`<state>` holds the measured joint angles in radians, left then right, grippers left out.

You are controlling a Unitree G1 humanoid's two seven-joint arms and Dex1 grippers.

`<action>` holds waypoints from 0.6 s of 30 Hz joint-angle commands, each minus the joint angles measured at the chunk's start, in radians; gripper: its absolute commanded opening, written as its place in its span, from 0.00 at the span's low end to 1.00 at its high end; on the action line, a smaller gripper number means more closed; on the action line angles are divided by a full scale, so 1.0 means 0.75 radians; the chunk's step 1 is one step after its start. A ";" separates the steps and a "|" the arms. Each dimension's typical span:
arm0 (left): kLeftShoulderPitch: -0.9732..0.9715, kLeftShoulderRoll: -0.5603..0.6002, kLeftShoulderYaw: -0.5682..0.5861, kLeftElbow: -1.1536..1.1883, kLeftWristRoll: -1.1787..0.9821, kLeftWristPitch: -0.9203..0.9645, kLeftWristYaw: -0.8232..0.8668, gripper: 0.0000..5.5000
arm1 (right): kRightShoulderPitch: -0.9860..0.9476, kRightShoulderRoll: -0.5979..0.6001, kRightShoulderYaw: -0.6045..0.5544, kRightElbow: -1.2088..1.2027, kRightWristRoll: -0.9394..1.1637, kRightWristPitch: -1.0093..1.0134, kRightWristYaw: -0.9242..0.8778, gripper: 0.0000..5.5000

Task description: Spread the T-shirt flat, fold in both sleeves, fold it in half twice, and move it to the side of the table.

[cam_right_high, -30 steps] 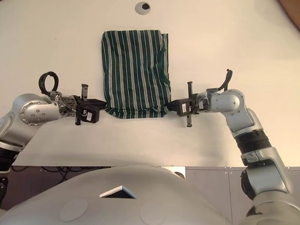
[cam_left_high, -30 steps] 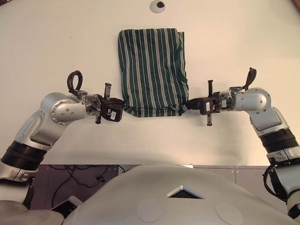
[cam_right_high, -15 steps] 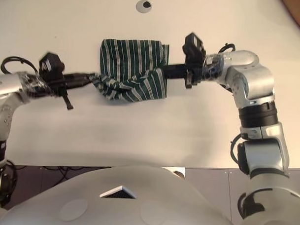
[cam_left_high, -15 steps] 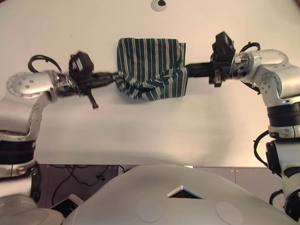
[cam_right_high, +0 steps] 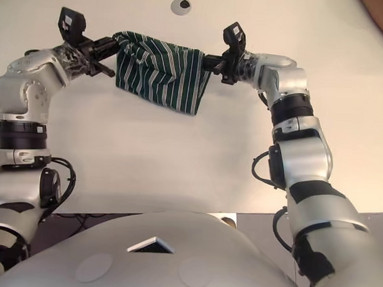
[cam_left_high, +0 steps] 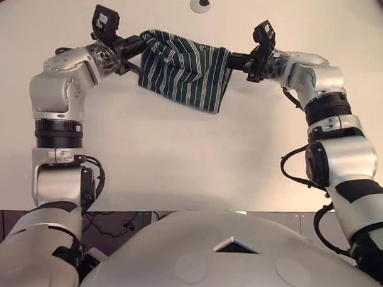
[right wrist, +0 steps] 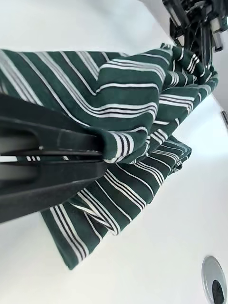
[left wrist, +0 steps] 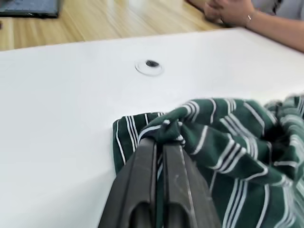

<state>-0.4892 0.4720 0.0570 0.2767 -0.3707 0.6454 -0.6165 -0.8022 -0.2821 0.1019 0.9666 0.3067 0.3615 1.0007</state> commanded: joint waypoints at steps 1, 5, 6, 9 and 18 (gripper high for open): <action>-0.131 -0.050 0.033 0.221 0.031 -0.081 0.033 0.00 | -0.089 0.008 -0.063 0.107 -0.042 -0.043 -0.079 0.00; -0.334 -0.138 0.067 0.661 0.085 -0.268 0.113 0.00 | -0.128 0.027 -0.091 0.249 -0.114 -0.105 -0.255 0.00; -0.368 -0.156 0.065 0.757 0.109 -0.332 0.131 0.00 | -0.129 0.033 -0.088 0.270 -0.131 -0.107 -0.273 0.00; -0.434 -0.198 0.058 0.983 0.171 -0.492 0.179 0.06 | -0.113 0.039 -0.076 0.309 -0.187 -0.125 -0.300 0.06; -0.340 -0.155 0.213 1.040 0.161 -0.840 0.333 0.12 | -0.102 -0.005 -0.272 0.338 -0.152 -0.271 -0.519 0.21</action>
<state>-0.7930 0.3255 0.1870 1.1155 -0.2379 0.0431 -0.3749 -0.8757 -0.2541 -0.0477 1.2205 0.1659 0.2165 0.6784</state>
